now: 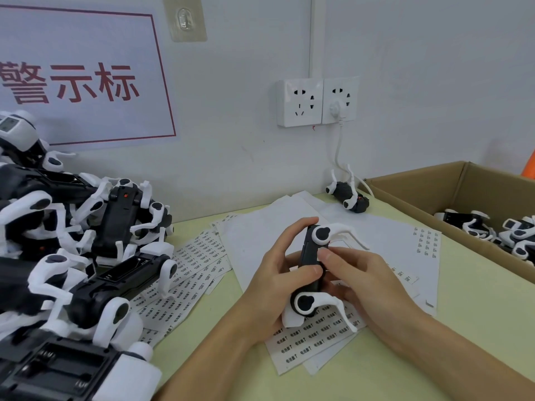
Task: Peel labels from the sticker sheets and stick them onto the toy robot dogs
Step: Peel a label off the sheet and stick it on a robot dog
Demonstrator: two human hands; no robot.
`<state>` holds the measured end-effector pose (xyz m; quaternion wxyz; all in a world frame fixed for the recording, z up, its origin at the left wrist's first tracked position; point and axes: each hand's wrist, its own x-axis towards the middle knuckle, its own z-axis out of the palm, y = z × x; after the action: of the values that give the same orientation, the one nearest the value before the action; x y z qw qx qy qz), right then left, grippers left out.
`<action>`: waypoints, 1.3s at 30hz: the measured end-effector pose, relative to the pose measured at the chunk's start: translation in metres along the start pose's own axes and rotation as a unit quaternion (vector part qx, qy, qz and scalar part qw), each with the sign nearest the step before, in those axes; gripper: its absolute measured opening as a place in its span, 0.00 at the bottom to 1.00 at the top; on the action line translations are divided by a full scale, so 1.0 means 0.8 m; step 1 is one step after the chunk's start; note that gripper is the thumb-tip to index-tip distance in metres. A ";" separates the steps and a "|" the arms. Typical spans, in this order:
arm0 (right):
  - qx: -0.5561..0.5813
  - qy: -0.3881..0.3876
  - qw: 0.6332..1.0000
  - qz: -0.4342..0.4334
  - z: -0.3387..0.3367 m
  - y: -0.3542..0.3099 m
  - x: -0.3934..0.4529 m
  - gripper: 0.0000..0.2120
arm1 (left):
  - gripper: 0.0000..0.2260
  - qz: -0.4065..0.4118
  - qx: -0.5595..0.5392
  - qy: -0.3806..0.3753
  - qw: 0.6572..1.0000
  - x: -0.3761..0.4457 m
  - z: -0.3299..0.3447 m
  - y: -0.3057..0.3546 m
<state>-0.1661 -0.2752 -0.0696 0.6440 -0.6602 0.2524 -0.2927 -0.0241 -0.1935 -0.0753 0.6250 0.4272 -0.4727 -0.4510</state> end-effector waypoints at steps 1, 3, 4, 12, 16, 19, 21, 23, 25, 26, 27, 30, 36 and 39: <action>-0.010 0.009 1.000 -0.003 0.002 0.000 0.000 0.19 | 0.24 0.001 0.003 0.003 1.000 0.000 0.001 0.000; -0.016 0.014 1.000 -0.007 0.003 0.001 0.000 0.19 | 0.23 0.000 0.003 0.011 1.000 0.000 0.004 0.001; -0.015 0.012 1.000 -0.007 0.002 0.002 0.000 0.19 | 0.22 -0.003 0.003 0.016 1.000 0.000 0.004 0.002; 0.023 -0.020 1.000 -0.001 -0.001 -0.001 -0.001 0.19 | 0.21 -0.017 -0.018 0.003 1.000 0.002 -0.002 0.000; 0.050 -0.020 0.999 -0.002 -0.003 0.001 0.000 0.17 | 0.21 -0.018 -0.012 0.015 1.000 0.004 -0.001 0.000; 0.037 -0.003 0.999 -0.006 -0.003 0.004 0.003 0.13 | 0.21 -0.023 -0.023 0.020 0.999 0.006 -0.001 0.002; 0.012 -0.002 1.000 -0.007 -0.002 0.005 0.003 0.13 | 0.21 -0.028 -0.036 0.022 0.999 0.006 -0.001 0.003; 0.005 0.000 1.000 -0.006 -0.001 0.006 0.003 0.12 | 0.22 -0.031 -0.059 0.022 0.998 0.006 -0.002 0.003; 0.004 0.006 1.000 -0.005 -0.001 0.008 0.004 0.11 | 0.22 -0.028 -0.069 0.012 0.997 0.005 -0.003 0.004; 0.006 0.011 1.000 -0.005 0.000 0.008 0.004 0.11 | 0.21 -0.028 -0.074 0.003 0.997 0.004 -0.004 0.004; 0.008 0.016 1.000 -0.007 0.001 0.008 0.004 0.10 | 0.21 -0.029 -0.086 -0.010 0.996 0.004 -0.005 0.004; 0.015 0.036 0.999 -0.013 0.004 0.006 0.003 0.11 | 0.21 -0.047 -0.139 -0.019 0.989 0.003 -0.007 0.004; 0.043 0.027 0.998 -0.035 0.007 0.002 -0.002 0.11 | 0.20 -0.089 -0.128 0.042 0.987 0.003 -0.005 0.001; 0.066 0.032 0.996 -0.049 0.007 0.001 -0.004 0.10 | 0.11 -0.111 -0.121 0.078 0.983 0.002 -0.002 0.003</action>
<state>-0.1643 -0.2691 -0.0704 0.6628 -0.6181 0.2199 -0.3609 -0.0217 -0.1943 -0.0730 0.6533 0.4316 -0.3141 -0.5369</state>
